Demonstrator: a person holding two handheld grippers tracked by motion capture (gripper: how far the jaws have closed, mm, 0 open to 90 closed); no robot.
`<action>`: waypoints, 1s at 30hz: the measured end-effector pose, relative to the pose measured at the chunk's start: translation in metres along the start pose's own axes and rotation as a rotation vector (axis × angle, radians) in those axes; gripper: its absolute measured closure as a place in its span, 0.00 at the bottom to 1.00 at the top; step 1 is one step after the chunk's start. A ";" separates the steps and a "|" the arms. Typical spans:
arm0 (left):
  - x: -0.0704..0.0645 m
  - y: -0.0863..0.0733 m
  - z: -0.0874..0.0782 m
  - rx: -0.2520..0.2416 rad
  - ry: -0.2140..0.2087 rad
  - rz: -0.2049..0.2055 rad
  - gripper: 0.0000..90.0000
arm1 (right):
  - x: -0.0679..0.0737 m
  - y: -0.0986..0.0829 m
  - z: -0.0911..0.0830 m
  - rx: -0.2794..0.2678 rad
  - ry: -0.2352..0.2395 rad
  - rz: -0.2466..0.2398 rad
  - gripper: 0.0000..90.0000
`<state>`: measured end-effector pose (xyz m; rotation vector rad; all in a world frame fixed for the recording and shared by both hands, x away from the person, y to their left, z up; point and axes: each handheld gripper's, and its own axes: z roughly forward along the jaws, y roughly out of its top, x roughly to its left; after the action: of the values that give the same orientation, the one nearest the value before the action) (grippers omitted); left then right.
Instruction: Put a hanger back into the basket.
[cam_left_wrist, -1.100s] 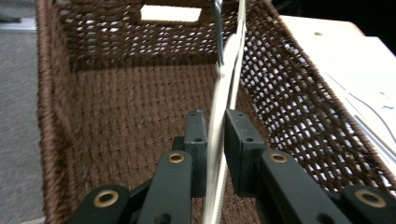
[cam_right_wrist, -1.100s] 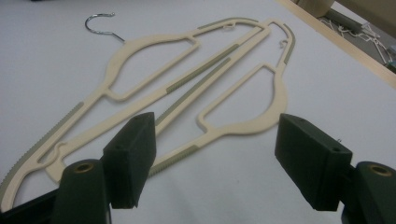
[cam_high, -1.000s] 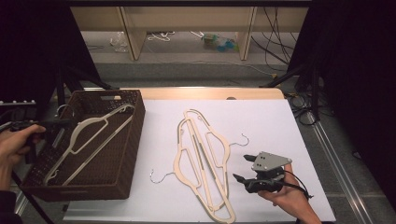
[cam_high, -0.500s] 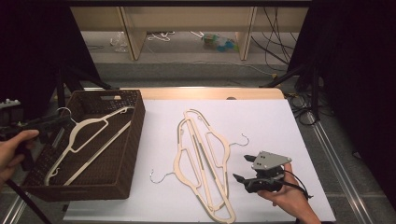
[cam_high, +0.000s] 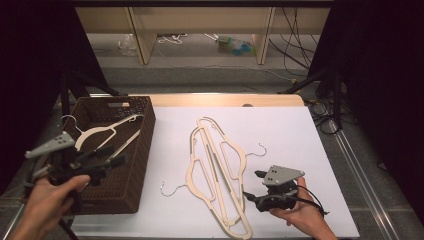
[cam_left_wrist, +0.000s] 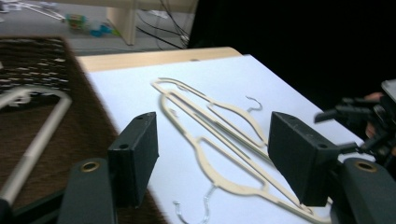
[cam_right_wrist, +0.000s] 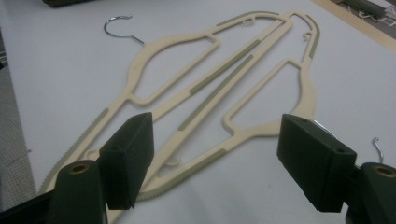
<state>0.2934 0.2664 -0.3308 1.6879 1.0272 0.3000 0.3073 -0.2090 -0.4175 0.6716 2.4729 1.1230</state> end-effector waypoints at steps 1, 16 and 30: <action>-0.006 -0.004 0.006 -0.012 -0.004 0.006 0.37 | 0.003 0.001 0.001 -0.004 0.009 0.007 0.31; -0.044 -0.066 0.069 0.122 -0.049 0.076 0.33 | 0.017 0.001 0.030 0.111 0.012 0.080 0.32; -0.050 -0.094 0.082 0.102 -0.056 0.120 0.28 | 0.012 0.006 0.058 0.169 0.036 0.100 0.33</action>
<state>0.2722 0.1787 -0.4301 1.8436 0.9151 0.2807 0.3271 -0.1633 -0.4508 0.8386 2.6122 0.9750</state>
